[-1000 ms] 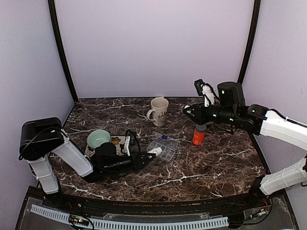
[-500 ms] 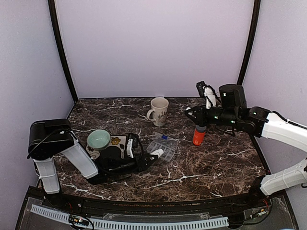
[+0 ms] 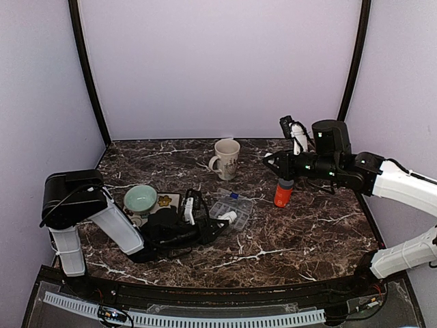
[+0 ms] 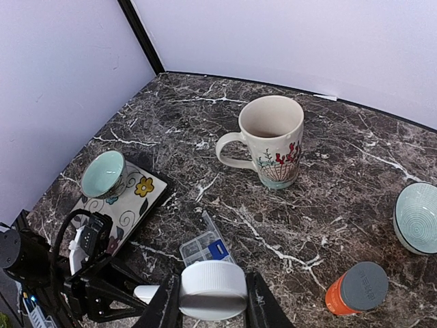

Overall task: Sort the pills into containers
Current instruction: Pour the lid of the pill bottle into the compartment of the pill container.

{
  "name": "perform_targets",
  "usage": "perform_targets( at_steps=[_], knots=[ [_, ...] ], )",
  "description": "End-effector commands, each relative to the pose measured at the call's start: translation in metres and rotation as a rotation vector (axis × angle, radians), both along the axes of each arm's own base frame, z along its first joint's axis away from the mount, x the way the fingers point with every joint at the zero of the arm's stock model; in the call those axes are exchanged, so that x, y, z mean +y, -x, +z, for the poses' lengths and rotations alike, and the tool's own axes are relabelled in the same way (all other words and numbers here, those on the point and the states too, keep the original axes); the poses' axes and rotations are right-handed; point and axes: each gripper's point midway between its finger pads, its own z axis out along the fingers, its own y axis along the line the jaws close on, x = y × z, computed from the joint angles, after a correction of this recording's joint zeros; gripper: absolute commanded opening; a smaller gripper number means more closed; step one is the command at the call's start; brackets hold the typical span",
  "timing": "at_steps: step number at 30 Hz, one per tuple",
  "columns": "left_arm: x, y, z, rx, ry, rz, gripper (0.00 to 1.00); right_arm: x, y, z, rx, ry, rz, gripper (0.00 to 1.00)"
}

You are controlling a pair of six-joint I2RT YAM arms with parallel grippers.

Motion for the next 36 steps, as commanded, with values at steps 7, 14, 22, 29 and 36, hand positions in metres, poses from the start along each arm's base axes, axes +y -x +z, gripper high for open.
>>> perform_targets(
  at_steps=[7, 14, 22, 29, 36],
  knots=[
    [-0.007, -0.001, -0.005, 0.010, -0.042, 0.025, 0.00, -0.002, 0.001, 0.018, -0.040, -0.048, -0.014, 0.10],
    [-0.005, -0.005, -0.010, 0.026, -0.065, 0.061, 0.00, -0.002, 0.004, 0.019, -0.039, -0.055, -0.013, 0.10],
    [-0.008, -0.007, -0.015, 0.040, -0.086, 0.066, 0.00, 0.000, 0.005, 0.020, -0.038, -0.054, -0.009, 0.10],
    [-0.009, -0.008, -0.019, 0.053, -0.105, 0.073, 0.00, 0.001, 0.005, 0.020, -0.036, -0.055, -0.009, 0.10],
    [-0.009, -0.008, -0.021, 0.058, -0.118, 0.080, 0.00, 0.000, 0.005, 0.020, -0.036, -0.053, -0.011, 0.10]
  ],
)
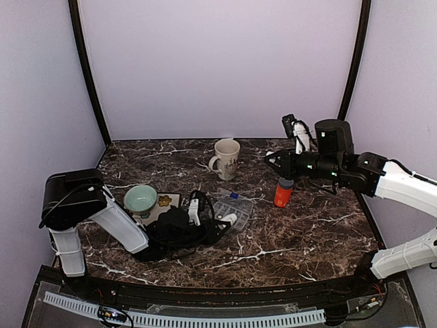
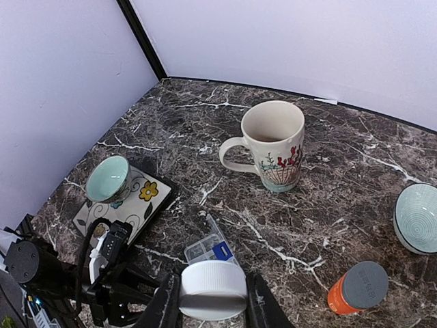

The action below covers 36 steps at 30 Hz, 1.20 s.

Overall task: Sort the pills into containers
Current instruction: Pour the lid of the pill bottle into the compartment of the pill container.

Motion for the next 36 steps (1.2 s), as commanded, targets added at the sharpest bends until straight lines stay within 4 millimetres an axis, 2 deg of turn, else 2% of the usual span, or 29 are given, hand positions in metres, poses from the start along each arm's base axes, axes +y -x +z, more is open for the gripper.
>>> perform_targets(
  at_steps=[1, 36],
  knots=[
    [-0.005, 0.000, -0.001, 0.004, -0.012, 0.004, 0.00, 0.000, 0.000, 0.013, -0.030, -0.032, -0.012, 0.10],
    [-0.006, -0.004, -0.011, 0.034, -0.092, 0.034, 0.00, 0.002, 0.000, 0.013, -0.029, -0.030, -0.011, 0.09]
  ],
)
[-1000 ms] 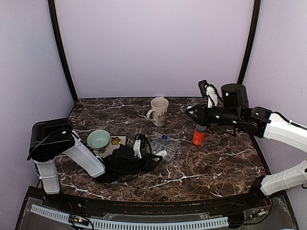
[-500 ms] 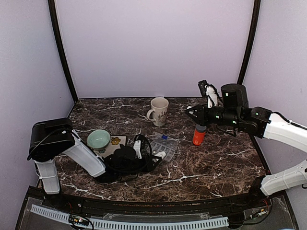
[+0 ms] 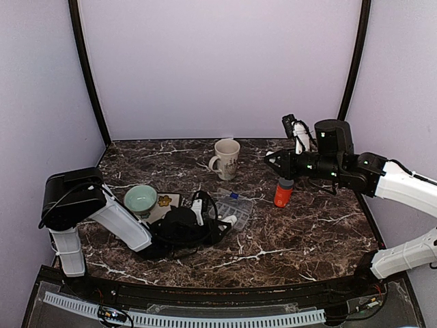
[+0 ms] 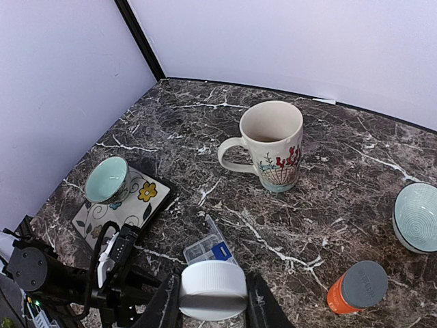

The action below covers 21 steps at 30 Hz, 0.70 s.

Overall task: Sort the pills into containers
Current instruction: Pour the lid of the pill bottle into the compartment of the pill container.

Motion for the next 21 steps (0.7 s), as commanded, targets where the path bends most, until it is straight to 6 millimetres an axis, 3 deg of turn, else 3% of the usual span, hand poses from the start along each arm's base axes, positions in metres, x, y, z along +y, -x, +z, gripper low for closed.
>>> perform_targets(
  at_steps=[1, 21],
  knots=[
    [-0.0046, 0.0003, 0.0023, -0.002, -0.014, 0.003, 0.00, 0.0021, 0.0002, 0.0124, -0.026, -0.032, -0.002, 0.09],
    [-0.0010, -0.0021, 0.0001, 0.001, -0.039, 0.026, 0.00, 0.0031, 0.0001, 0.0113, -0.025, -0.031, 0.000, 0.09]
  ],
)
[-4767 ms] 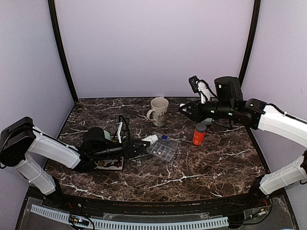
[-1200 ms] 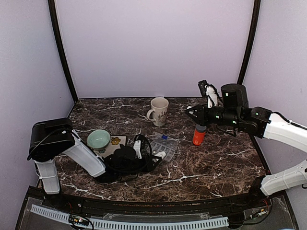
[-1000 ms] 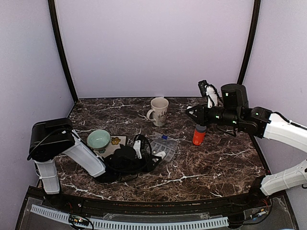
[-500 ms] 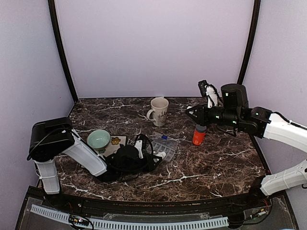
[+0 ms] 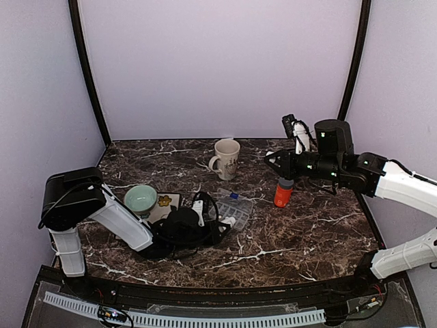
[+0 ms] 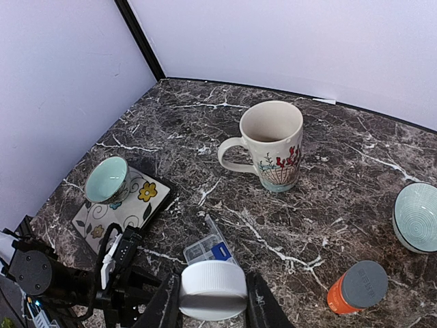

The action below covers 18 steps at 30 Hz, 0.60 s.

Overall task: Sort the pills into containers
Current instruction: Pour the lid of the pill bottle into the compartment of the pill container.

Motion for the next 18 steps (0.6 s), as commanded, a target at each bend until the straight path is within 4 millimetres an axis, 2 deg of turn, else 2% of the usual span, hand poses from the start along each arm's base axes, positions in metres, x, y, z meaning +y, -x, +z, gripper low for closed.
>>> perform_targets(
  at_steps=[1, 18],
  knots=[
    [-0.003, -0.001, 0.009, -0.014, 0.014, 0.009, 0.00, 0.003, 0.000, 0.011, -0.025, -0.030, 0.001, 0.09],
    [0.008, 0.012, 0.019, -0.062, 0.174, -0.024, 0.00, 0.006, -0.001, 0.009, -0.017, -0.028, 0.006, 0.09]
  ],
)
